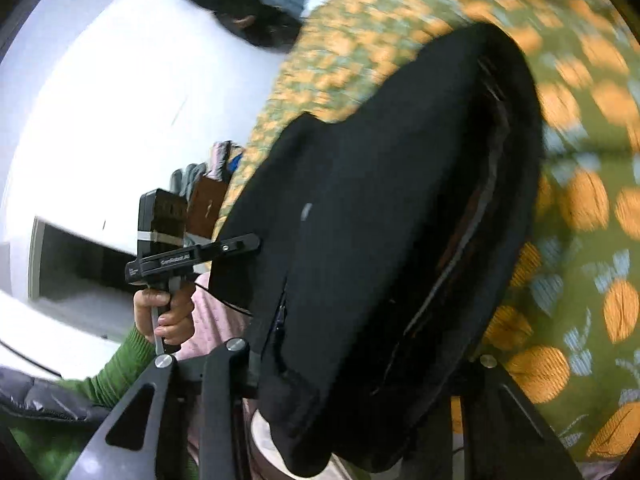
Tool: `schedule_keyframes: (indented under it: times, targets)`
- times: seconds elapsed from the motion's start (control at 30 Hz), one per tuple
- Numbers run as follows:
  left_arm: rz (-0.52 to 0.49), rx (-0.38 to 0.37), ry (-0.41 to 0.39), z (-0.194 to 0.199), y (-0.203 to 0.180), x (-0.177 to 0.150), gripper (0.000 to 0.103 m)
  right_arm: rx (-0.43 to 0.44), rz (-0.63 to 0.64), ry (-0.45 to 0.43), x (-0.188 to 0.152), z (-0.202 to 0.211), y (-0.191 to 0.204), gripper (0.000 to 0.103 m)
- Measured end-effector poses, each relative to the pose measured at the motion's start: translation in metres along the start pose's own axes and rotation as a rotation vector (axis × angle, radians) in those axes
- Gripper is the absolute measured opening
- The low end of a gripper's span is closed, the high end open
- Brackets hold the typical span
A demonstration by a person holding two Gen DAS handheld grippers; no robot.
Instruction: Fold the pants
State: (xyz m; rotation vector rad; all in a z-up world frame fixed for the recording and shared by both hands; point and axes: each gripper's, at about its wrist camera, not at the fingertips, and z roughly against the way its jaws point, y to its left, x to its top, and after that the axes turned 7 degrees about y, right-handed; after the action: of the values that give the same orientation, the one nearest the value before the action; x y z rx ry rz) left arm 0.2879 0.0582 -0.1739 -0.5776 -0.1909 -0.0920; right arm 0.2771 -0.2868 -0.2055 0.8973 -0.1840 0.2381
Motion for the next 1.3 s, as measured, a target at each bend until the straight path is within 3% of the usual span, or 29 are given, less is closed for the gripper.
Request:
schedule_keyframes:
  times: [0.2,0.33,0.4,0.5,0.57,0.6,0.63,0.67,0.73,0.77,0.83,0.9,1.0,1.1,1.2,1.3]
  targets:
    - [-0.017,0.004,-0.176,0.052,0.012,0.049,0.019,-0.004,0.139,-0.075,0.061,0.005,0.037,0.038]
    - [0.002,0.058,-0.238,0.044,0.031,0.089,0.02,-0.012,0.147,-0.092,0.114,-0.016,0.025,0.039]
    - [0.005,0.114,-0.231,0.023,0.044,0.1,0.021,-0.04,0.11,-0.07,0.134,-0.035,0.005,0.04]
    - [0.061,0.252,-0.133,-0.023,0.069,0.101,0.029,-0.139,-0.026,-0.016,0.144,-0.057,-0.04,0.048]
    - [0.067,0.299,-0.165,-0.023,0.068,0.083,0.046,-0.186,-0.112,0.017,0.128,-0.055,-0.063,0.05]
    - [0.056,0.335,-0.213,-0.011,0.06,0.069,0.048,-0.188,-0.108,-0.003,0.117,-0.047,-0.061,0.052]
    - [0.04,0.387,-0.245,0.0,0.05,0.056,0.061,-0.206,-0.093,-0.017,0.11,-0.039,-0.056,0.054]
    - [0.014,0.456,-0.277,0.012,0.036,0.041,0.08,-0.259,-0.063,-0.036,0.097,-0.027,-0.043,0.06]
    - [-0.056,0.568,-0.347,0.035,0.007,0.01,0.101,-0.378,0.002,-0.065,0.068,-0.003,-0.008,0.083]
    - [-0.082,0.606,-0.377,0.043,-0.004,-0.004,0.101,-0.423,0.027,-0.085,0.061,0.004,0.009,0.102]
    - [-0.111,0.68,-0.417,0.058,-0.029,-0.032,0.102,-0.529,0.081,-0.128,0.042,0.023,0.038,0.103]
    - [-0.083,0.708,-0.418,0.07,-0.043,-0.054,0.102,-0.689,0.139,-0.141,0.017,0.028,0.082,0.103]
    - [0.023,0.649,-0.4,0.089,-0.053,-0.073,0.102,-0.813,0.172,-0.181,-0.013,0.037,0.12,0.103]
    - [0.095,0.644,-0.377,0.101,-0.062,-0.094,0.102,-0.816,0.141,-0.203,-0.04,0.043,0.144,0.103]
    - [0.076,0.699,-0.316,0.102,-0.073,-0.107,0.102,-0.831,0.129,-0.199,-0.064,0.047,0.165,0.103]
    - [0.066,0.687,-0.27,0.101,-0.079,-0.119,0.102,-0.862,0.147,-0.184,-0.079,0.046,0.176,0.103]
